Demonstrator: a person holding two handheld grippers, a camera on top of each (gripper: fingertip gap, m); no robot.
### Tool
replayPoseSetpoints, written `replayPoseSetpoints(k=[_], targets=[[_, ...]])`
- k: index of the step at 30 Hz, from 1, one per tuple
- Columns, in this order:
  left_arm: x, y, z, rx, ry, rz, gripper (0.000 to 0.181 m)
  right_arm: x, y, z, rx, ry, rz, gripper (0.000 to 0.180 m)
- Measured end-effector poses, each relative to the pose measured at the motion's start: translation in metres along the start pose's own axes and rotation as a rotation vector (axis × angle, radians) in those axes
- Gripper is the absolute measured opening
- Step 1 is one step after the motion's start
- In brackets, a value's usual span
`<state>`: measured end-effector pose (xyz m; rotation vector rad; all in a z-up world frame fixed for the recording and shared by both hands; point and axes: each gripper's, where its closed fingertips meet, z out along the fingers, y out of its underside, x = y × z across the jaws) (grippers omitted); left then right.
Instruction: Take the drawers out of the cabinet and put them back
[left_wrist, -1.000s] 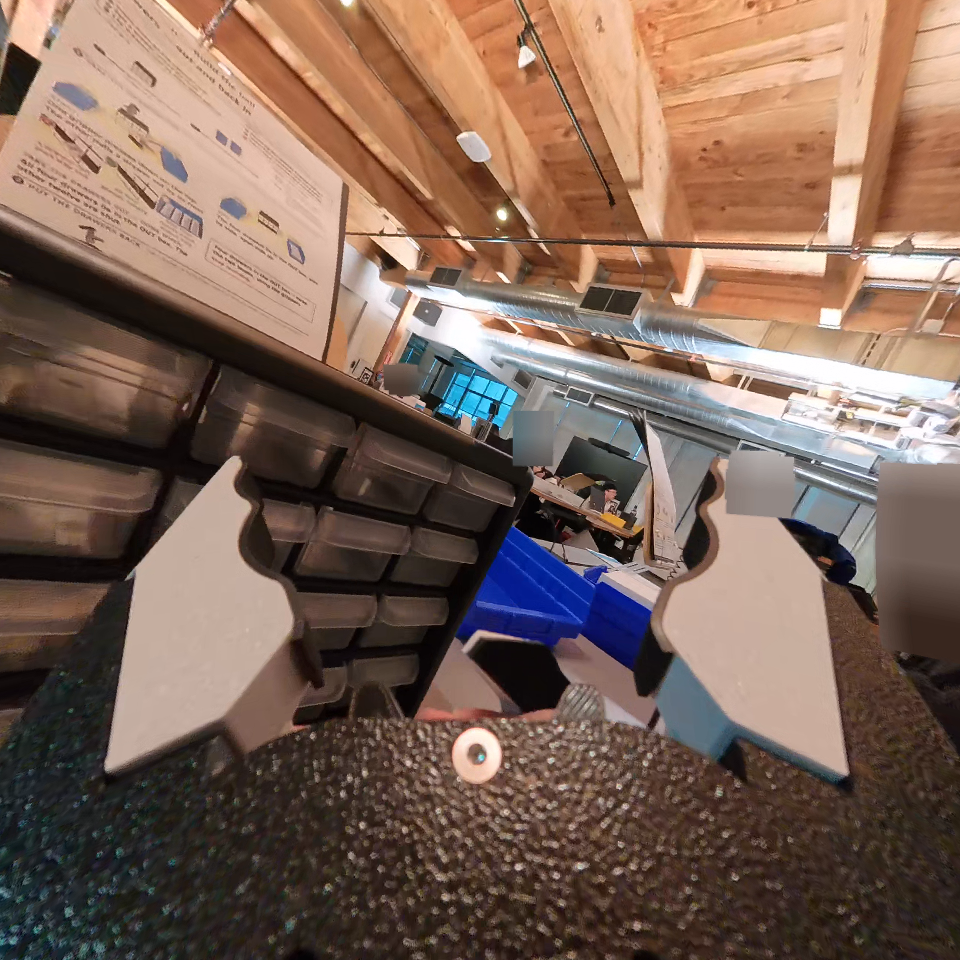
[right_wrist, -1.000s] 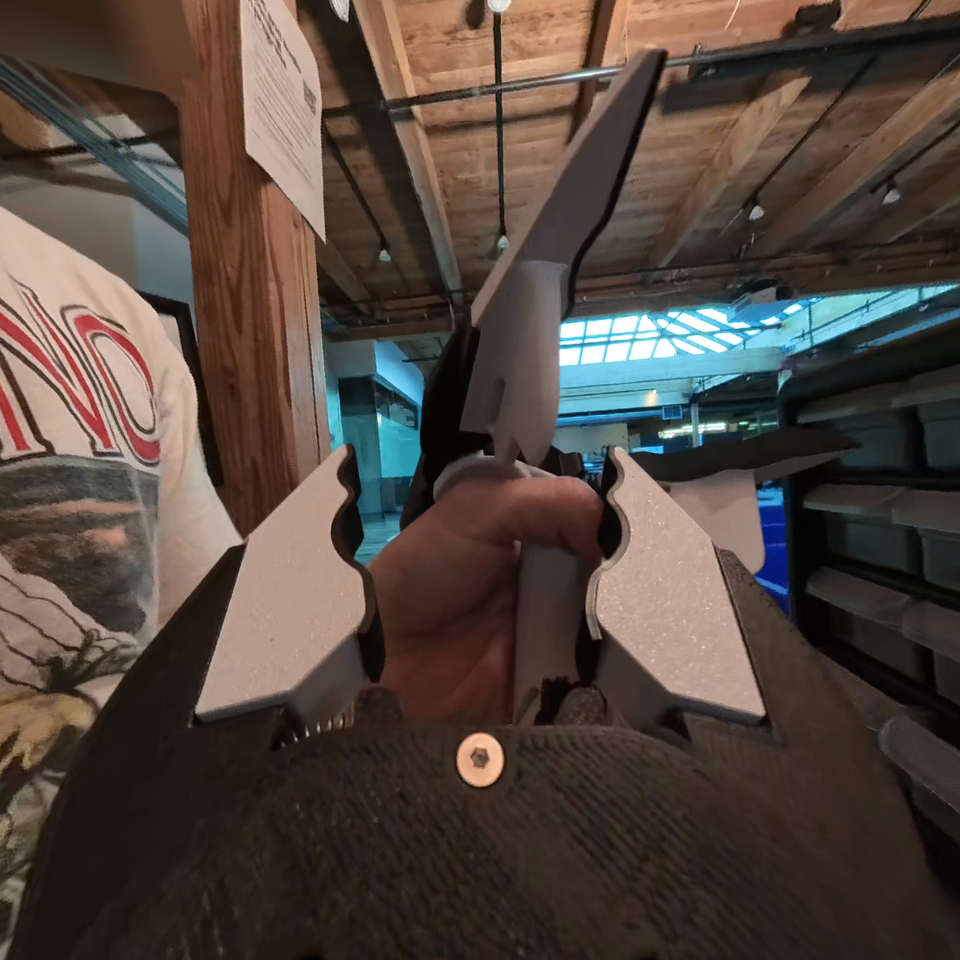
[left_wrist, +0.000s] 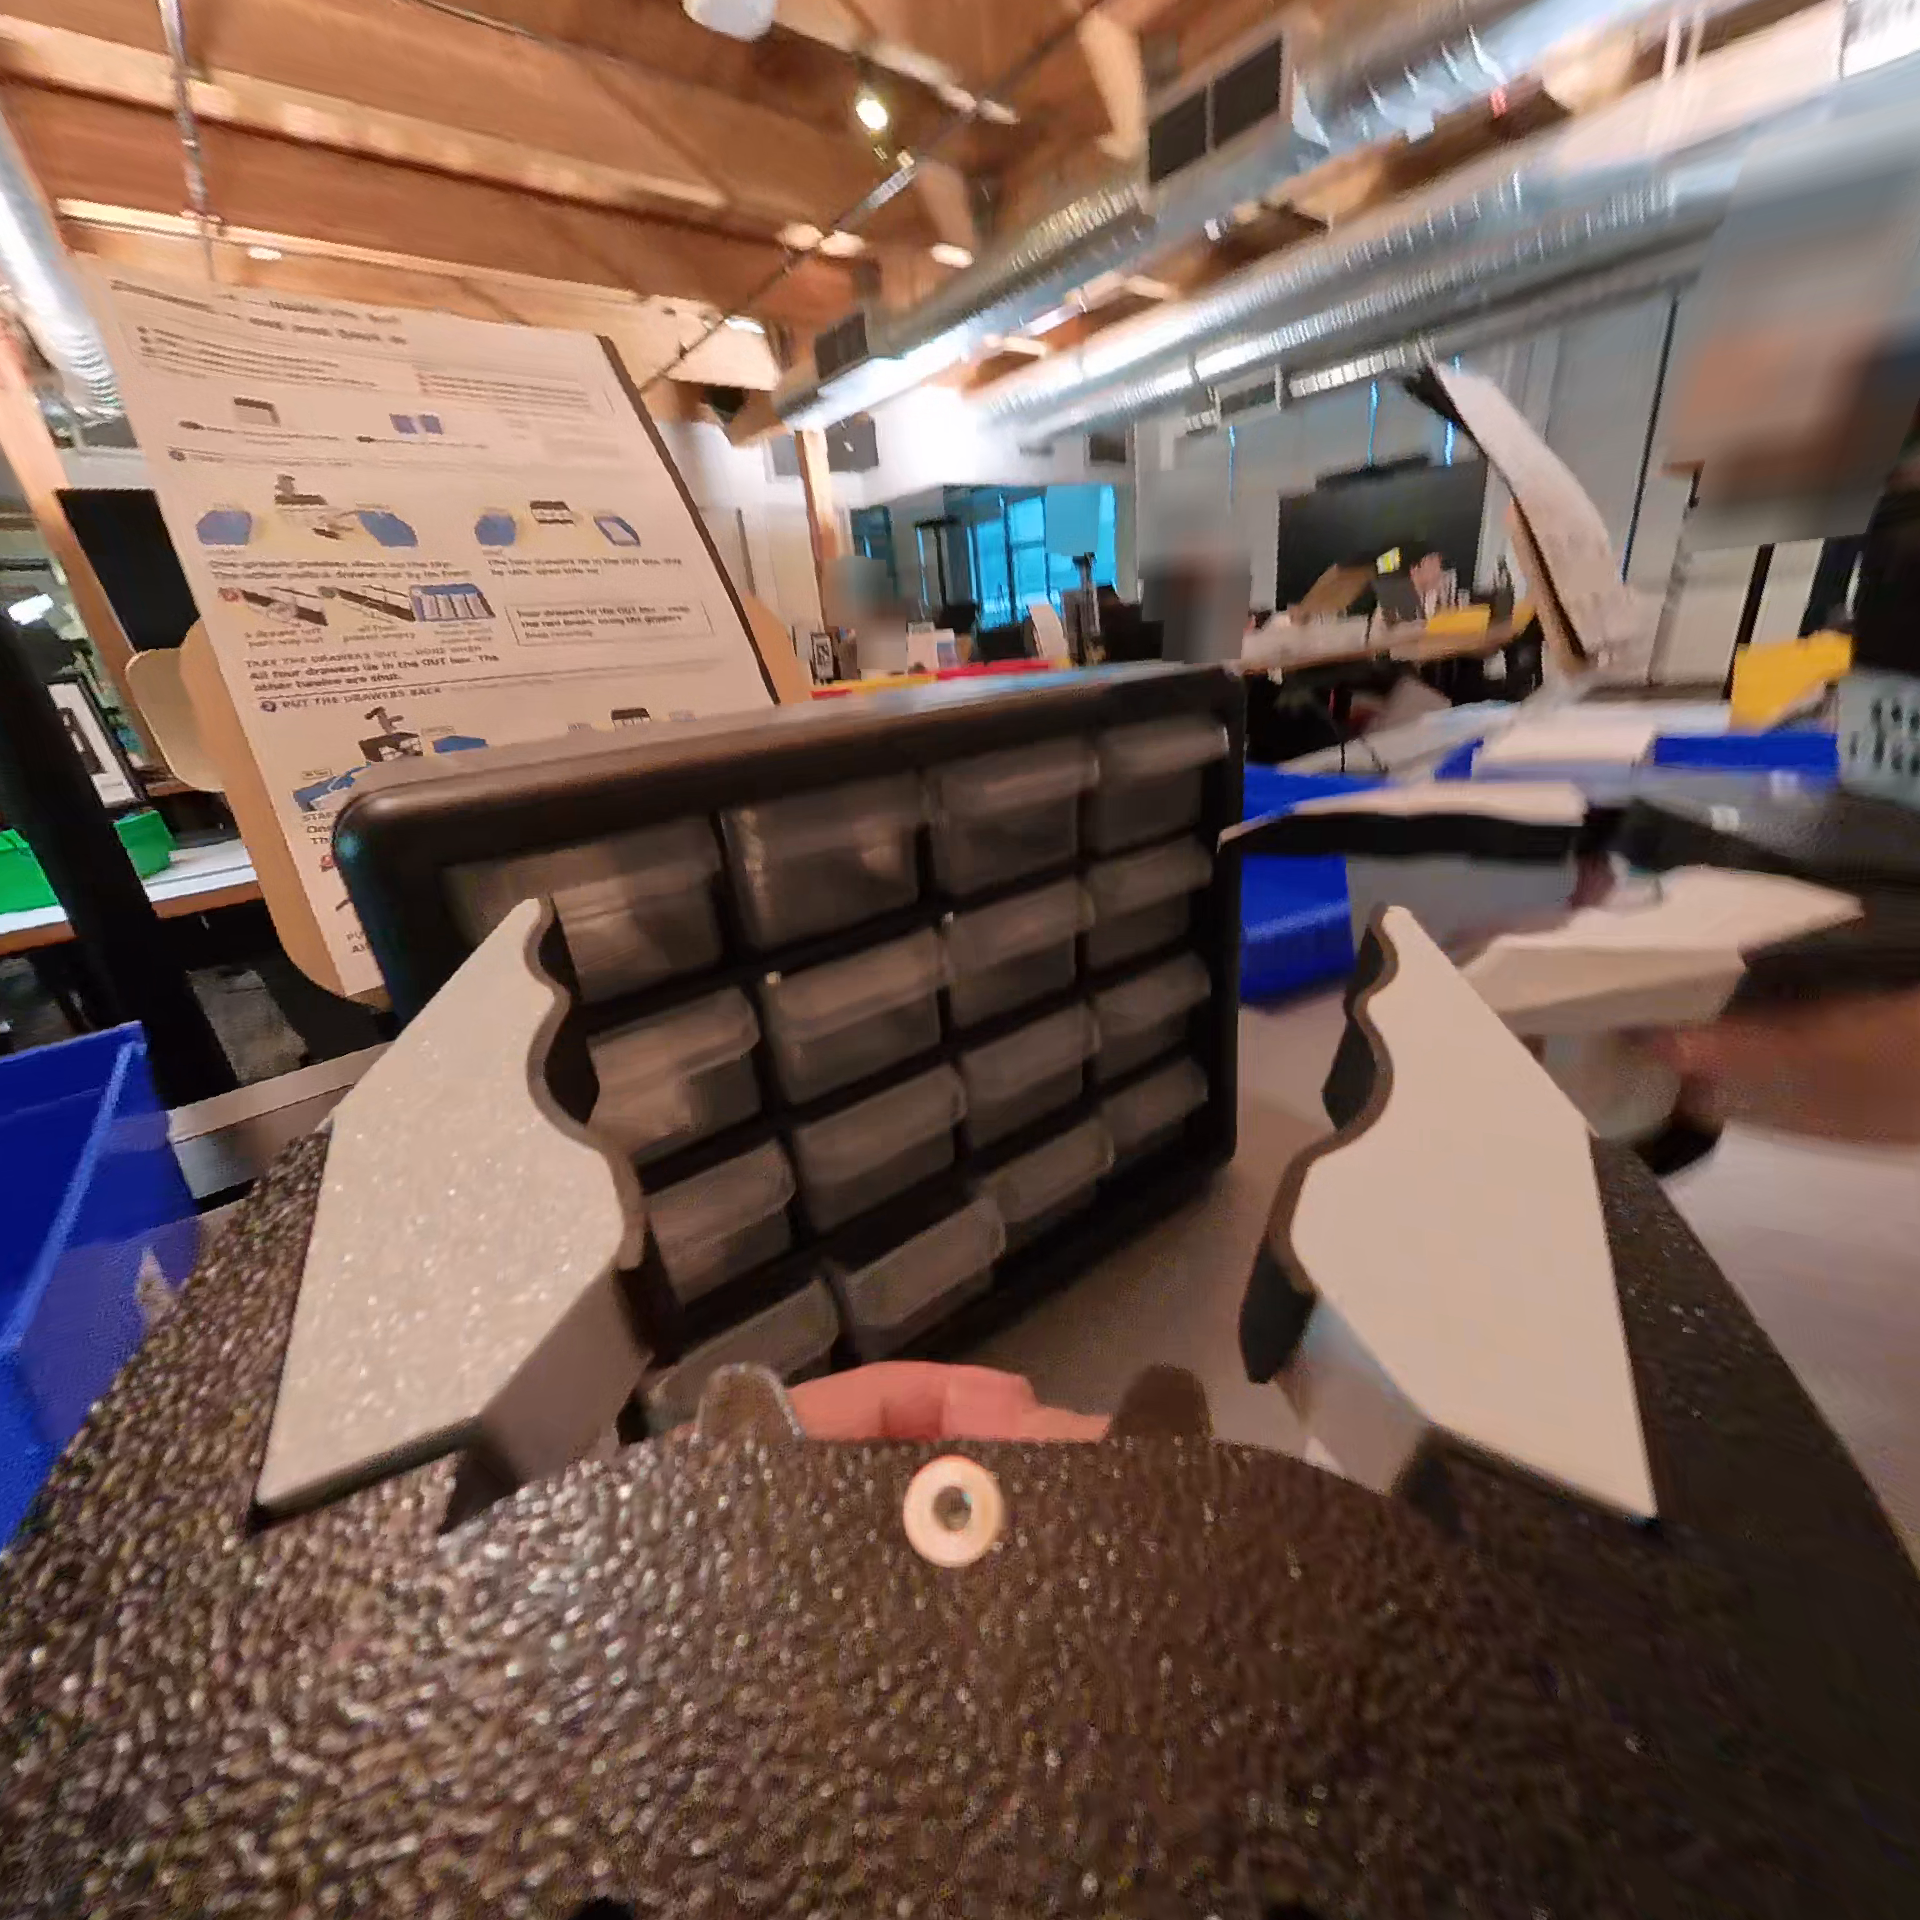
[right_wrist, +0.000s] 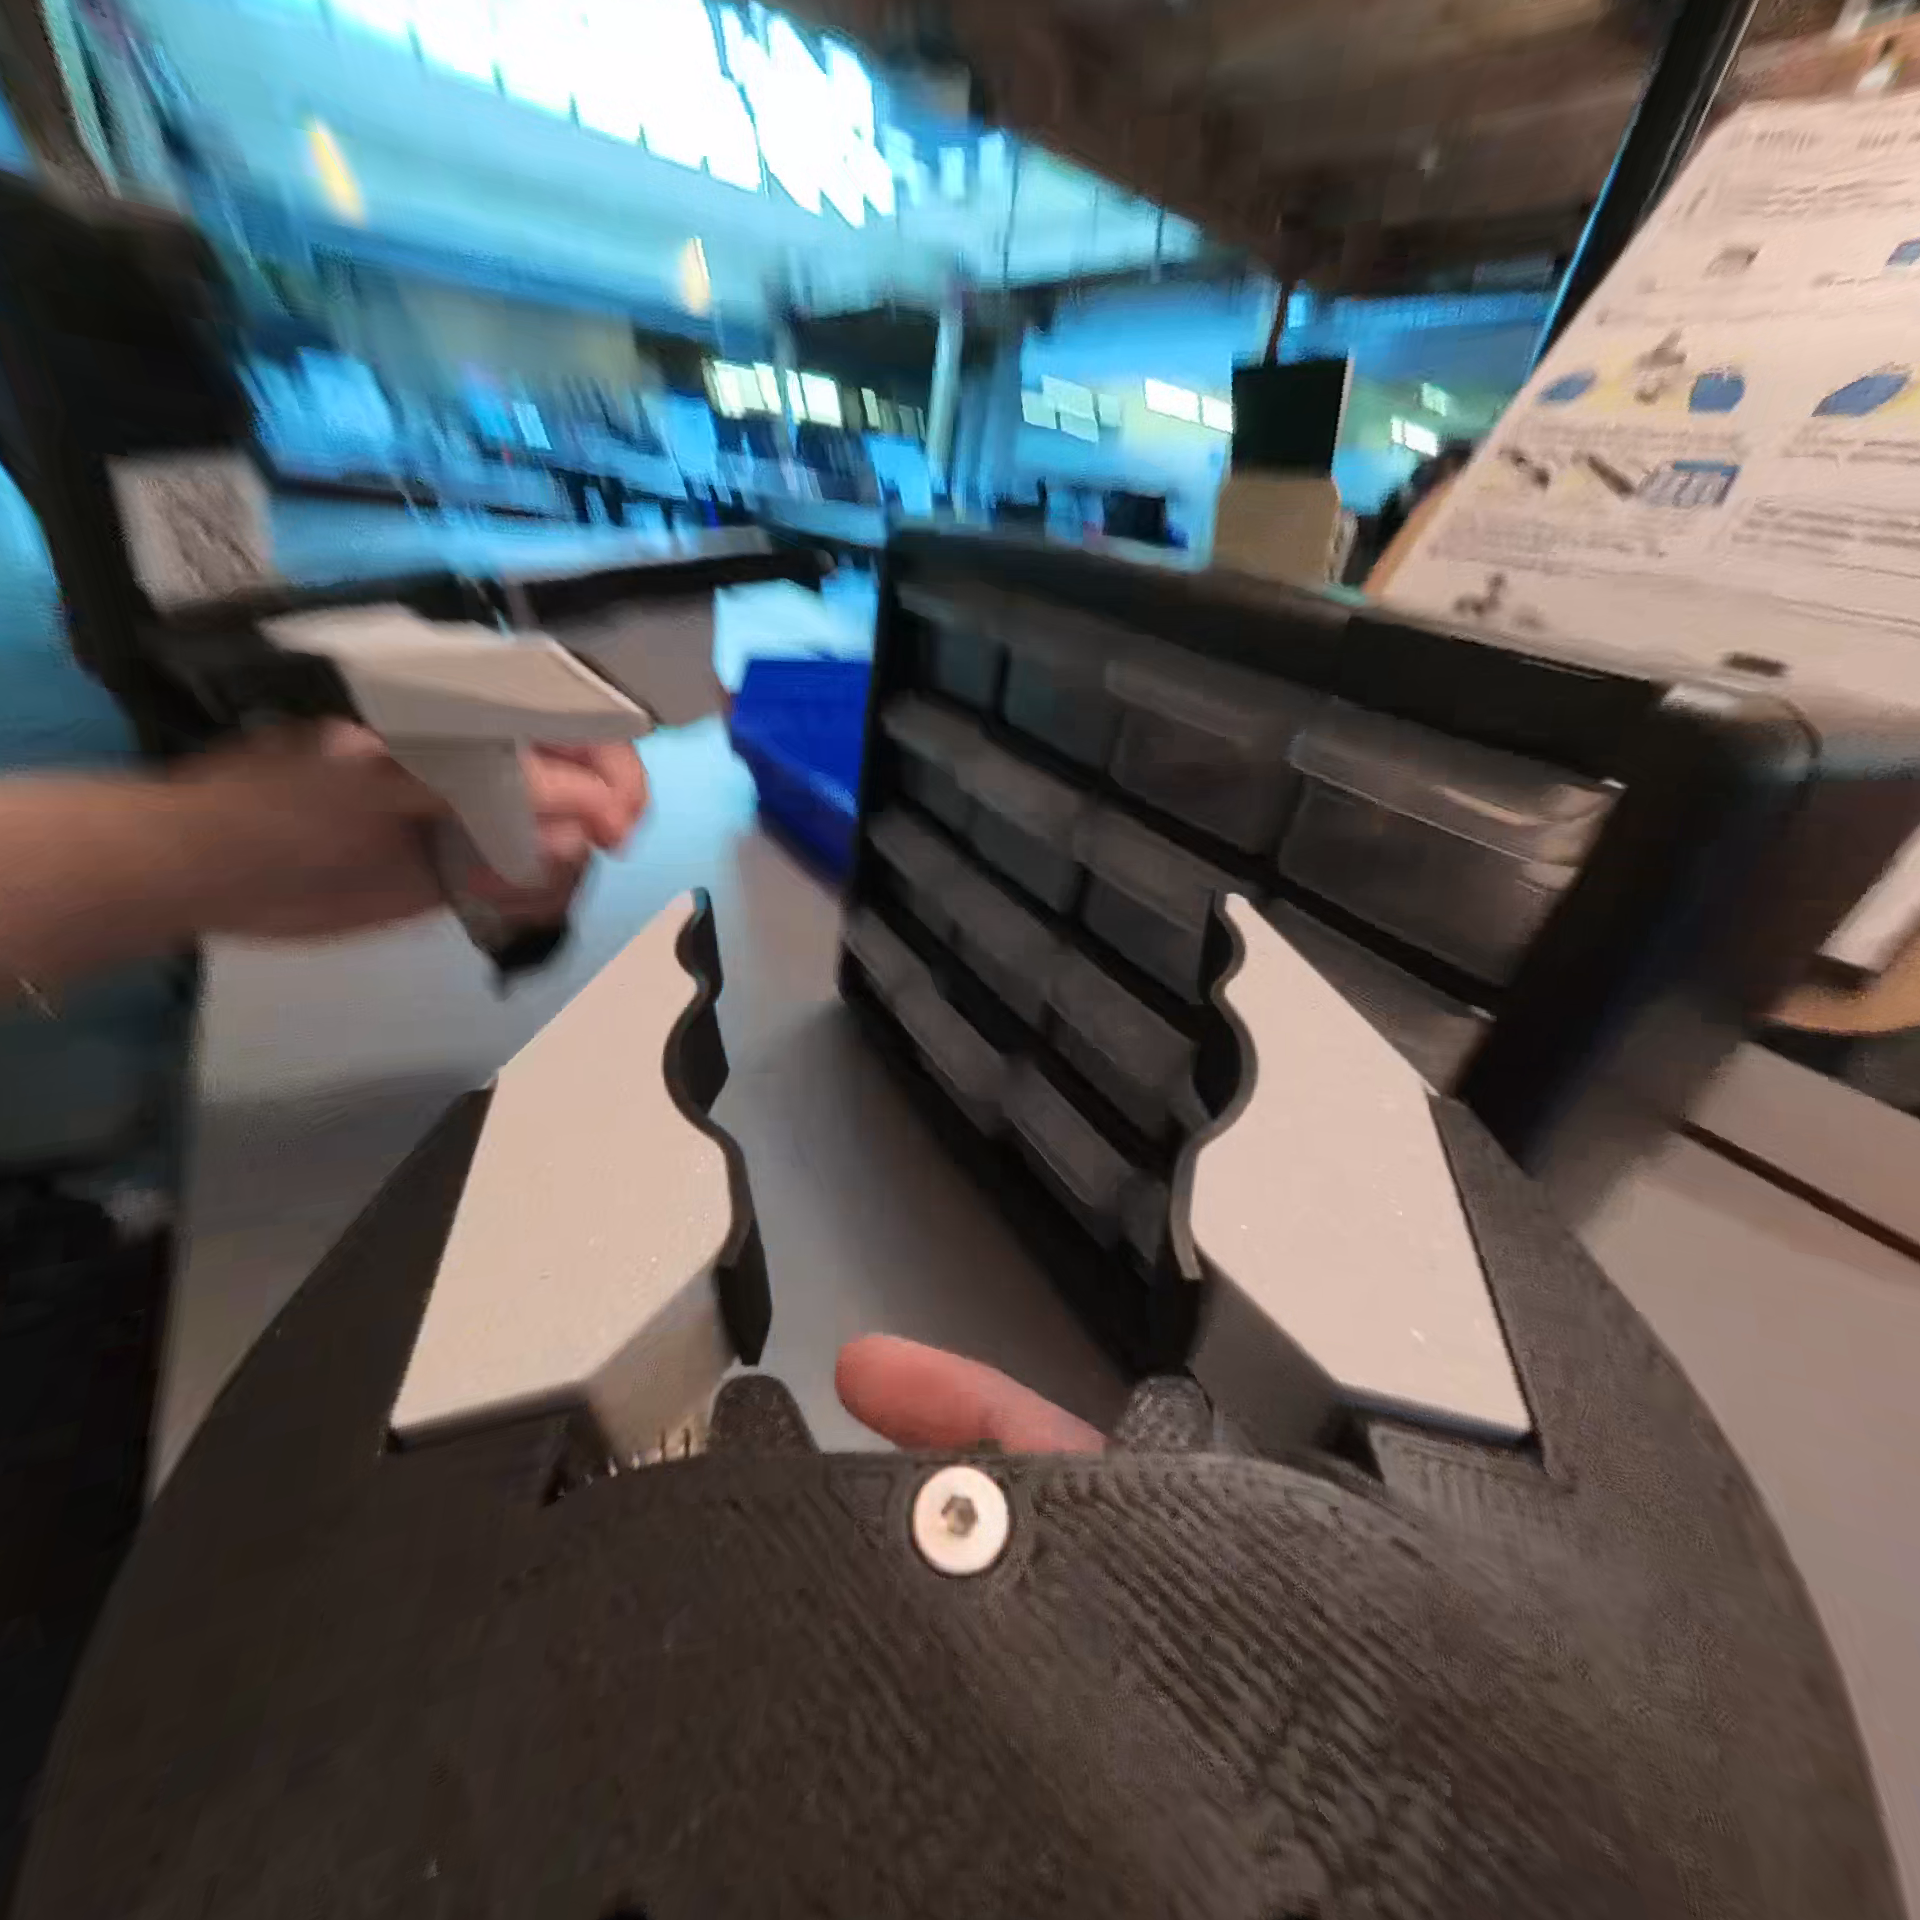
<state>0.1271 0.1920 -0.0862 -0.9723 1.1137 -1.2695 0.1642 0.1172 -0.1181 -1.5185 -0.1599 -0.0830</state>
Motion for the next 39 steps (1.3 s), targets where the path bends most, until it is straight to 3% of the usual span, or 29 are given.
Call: replayPoseSetpoints(k=[3,8,12,18,25,29,31,34,39], targets=[[0.0,0.018,-0.014,-0.113,0.054,0.042,0.133,0.013,0.023,-0.012,-0.214,0.02,-0.132,0.108],[-0.01,0.058,-0.028,-0.36,0.089,-0.047,0.133,0.013,0.053,-0.031,-0.375,-0.035,-0.136,0.102],[-0.032,0.074,-0.025,-0.419,0.013,0.023,0.127,0.039,0.052,-0.034,-0.408,0.062,-0.22,0.103],[-0.053,0.06,-0.02,-0.265,-0.011,-0.098,0.127,0.083,0.039,-0.04,-0.333,0.256,-0.137,0.1],[-0.115,0.04,-0.025,-0.144,-0.184,-0.019,0.103,0.134,0.037,-0.045,-0.34,0.381,-0.118,0.098],[-0.132,0.031,-0.02,-0.12,-0.222,0.073,0.092,0.151,0.036,-0.044,-0.357,0.36,-0.07,0.121],[-0.138,0.032,-0.015,-0.121,-0.23,0.072,0.091,0.141,0.021,-0.043,-0.334,0.273,-0.116,0.105],[-0.141,0.035,-0.007,-0.112,-0.194,0.055,0.091,0.123,0.001,-0.049,-0.278,0.113,-0.216,0.103],[-0.139,0.033,0.009,-0.096,-0.119,-0.031,0.092,0.185,-0.016,-0.071,-0.2,0.306,-0.151,0.112]])
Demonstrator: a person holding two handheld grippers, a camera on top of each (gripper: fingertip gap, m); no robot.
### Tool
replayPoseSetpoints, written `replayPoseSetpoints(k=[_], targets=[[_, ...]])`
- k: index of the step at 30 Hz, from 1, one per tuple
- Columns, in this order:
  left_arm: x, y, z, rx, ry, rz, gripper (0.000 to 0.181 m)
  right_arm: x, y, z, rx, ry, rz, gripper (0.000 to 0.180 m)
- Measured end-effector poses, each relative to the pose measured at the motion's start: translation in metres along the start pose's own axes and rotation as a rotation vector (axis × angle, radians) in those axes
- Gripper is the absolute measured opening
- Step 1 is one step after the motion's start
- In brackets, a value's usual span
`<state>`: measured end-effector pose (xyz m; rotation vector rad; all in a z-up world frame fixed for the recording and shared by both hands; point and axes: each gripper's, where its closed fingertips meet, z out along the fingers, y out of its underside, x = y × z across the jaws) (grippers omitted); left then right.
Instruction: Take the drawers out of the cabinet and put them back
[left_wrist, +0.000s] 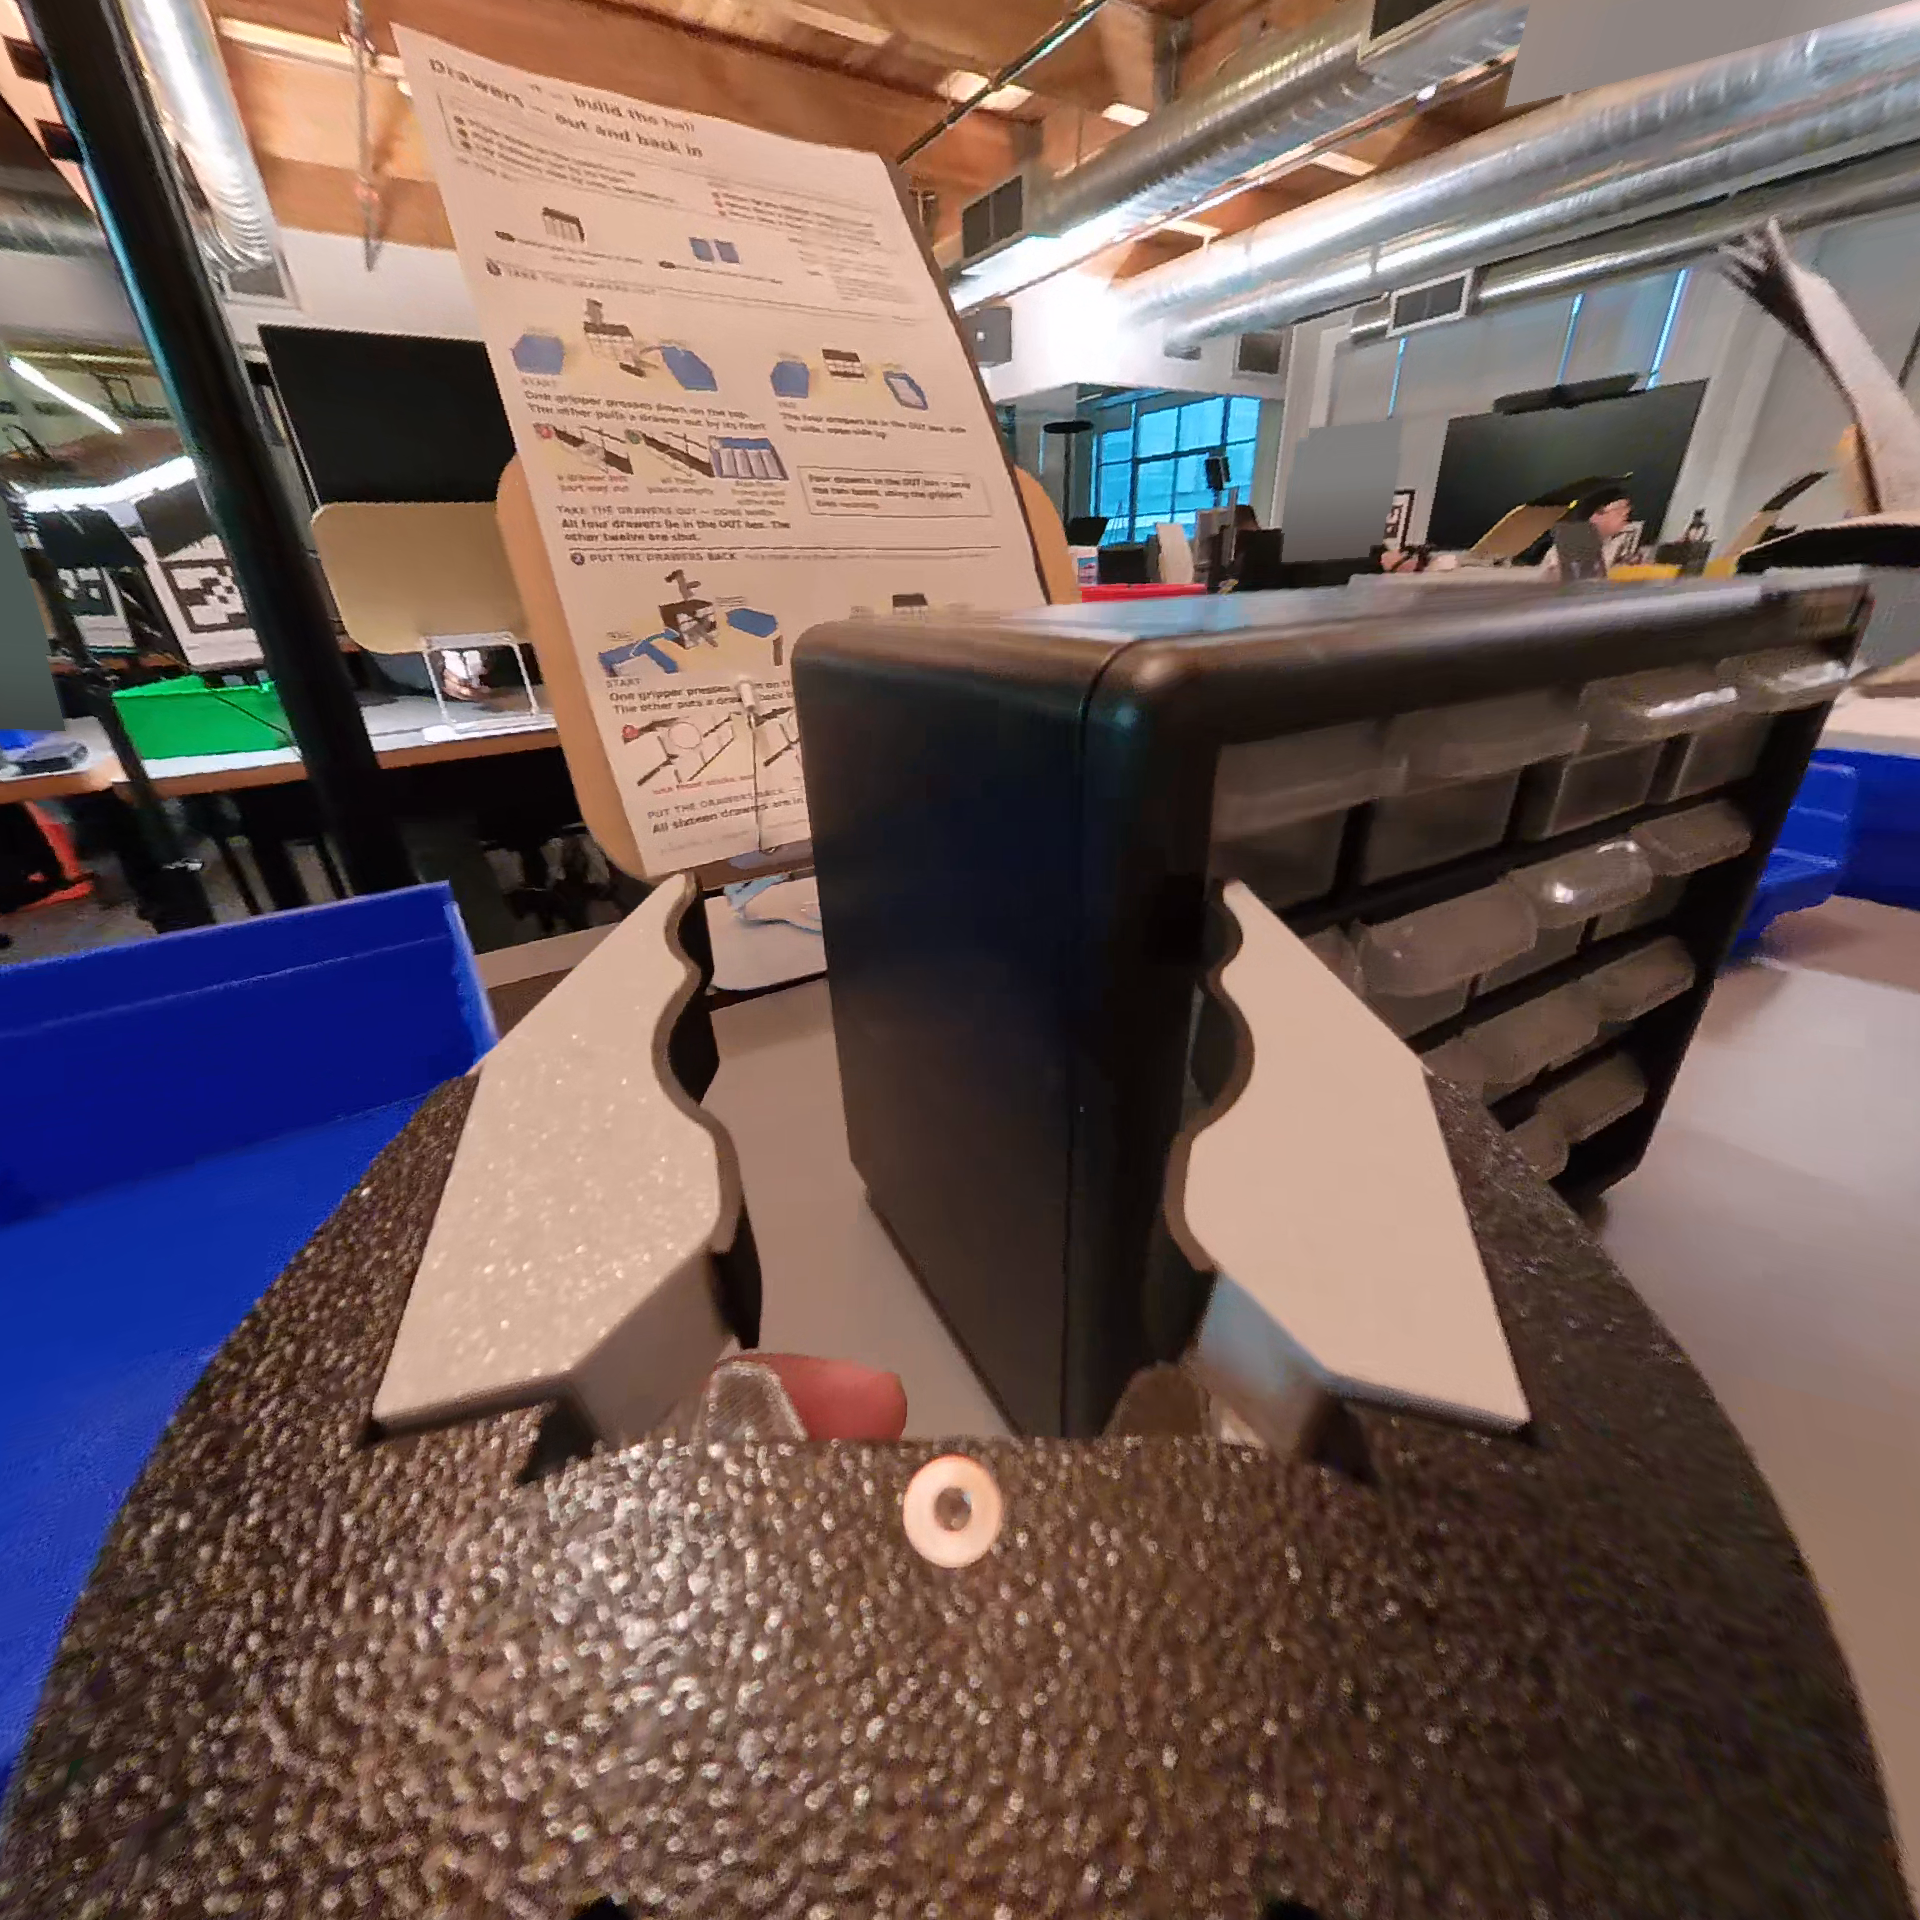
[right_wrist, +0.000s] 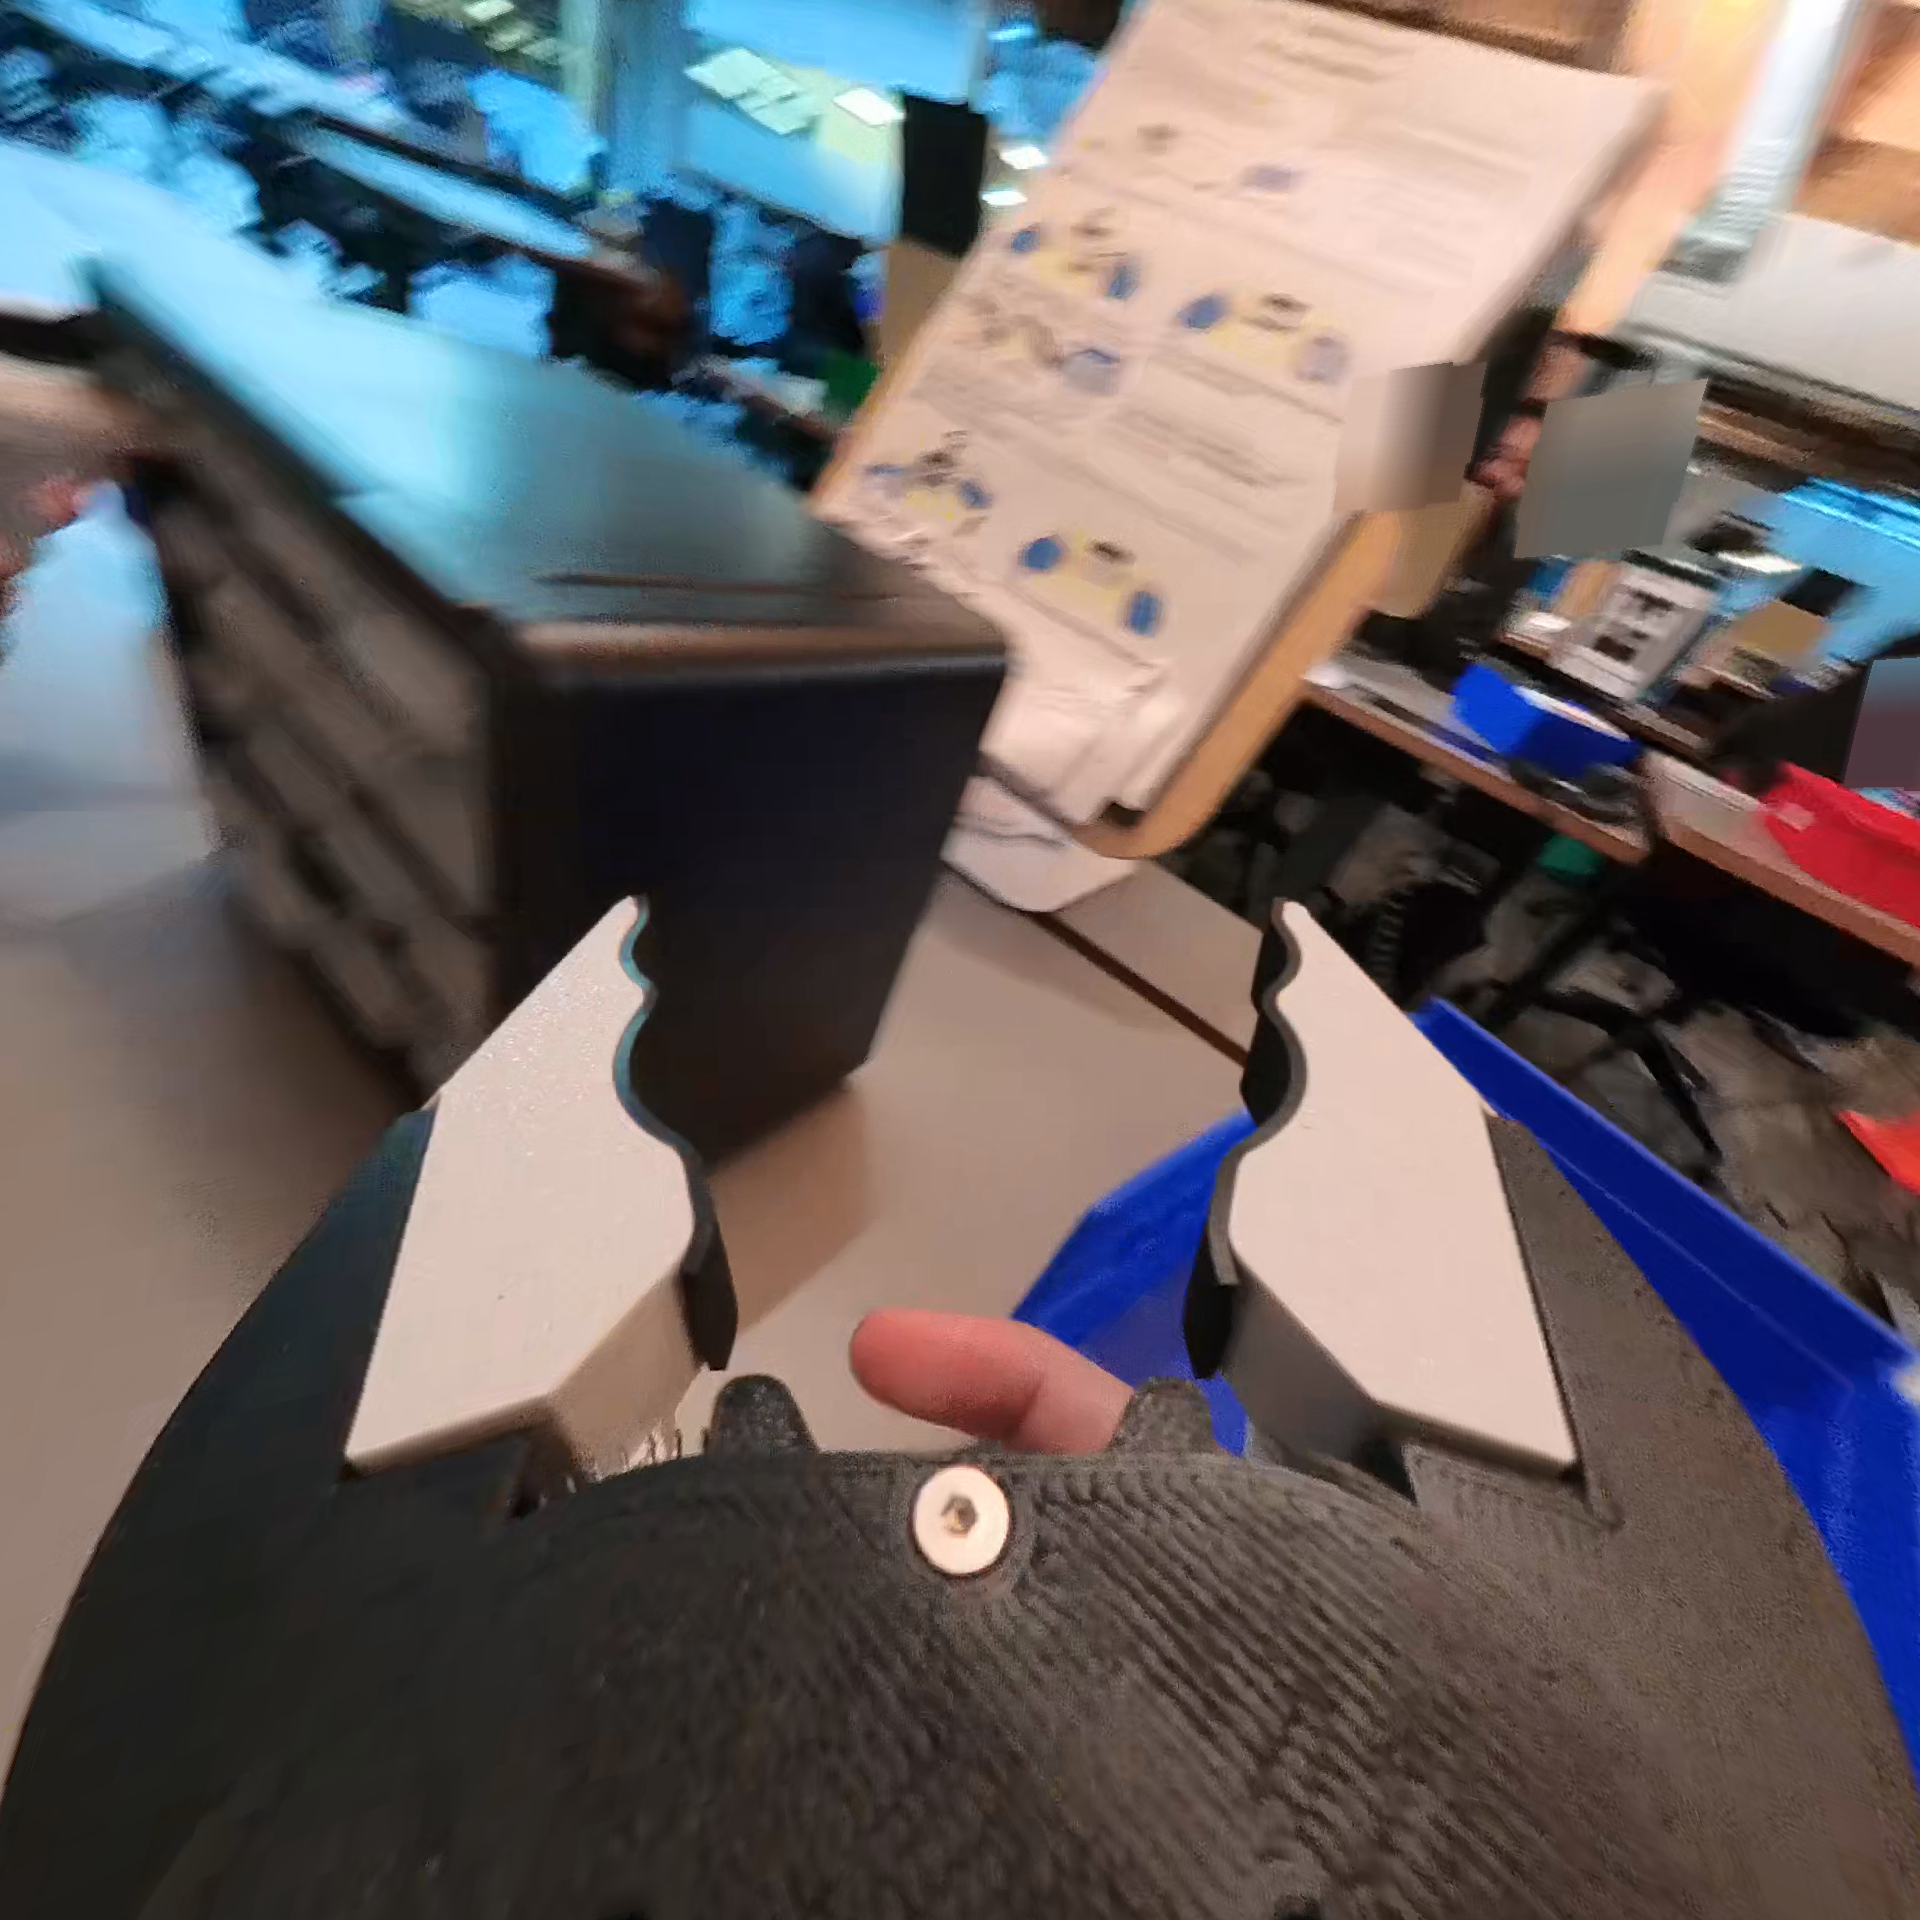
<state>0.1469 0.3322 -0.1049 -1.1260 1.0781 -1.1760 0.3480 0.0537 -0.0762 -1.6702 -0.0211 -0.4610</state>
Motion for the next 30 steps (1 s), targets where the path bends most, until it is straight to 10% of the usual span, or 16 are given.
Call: replayPoseSetpoints(k=[5,18,30], targets=[[0.004,-0.012,0.003,0.028,0.014,0.012,0.092,0.11,0.026,-0.006,0.158,0.586,0.253,0.105],[0.037,-0.018,-0.044,0.094,0.069,-0.03,0.091,0.103,0.098,0.079,-0.048,0.628,0.138,0.092],[0.062,-0.007,-0.054,0.05,0.089,0.037,0.089,0.1,0.112,0.052,-0.09,0.724,0.043,0.066]])
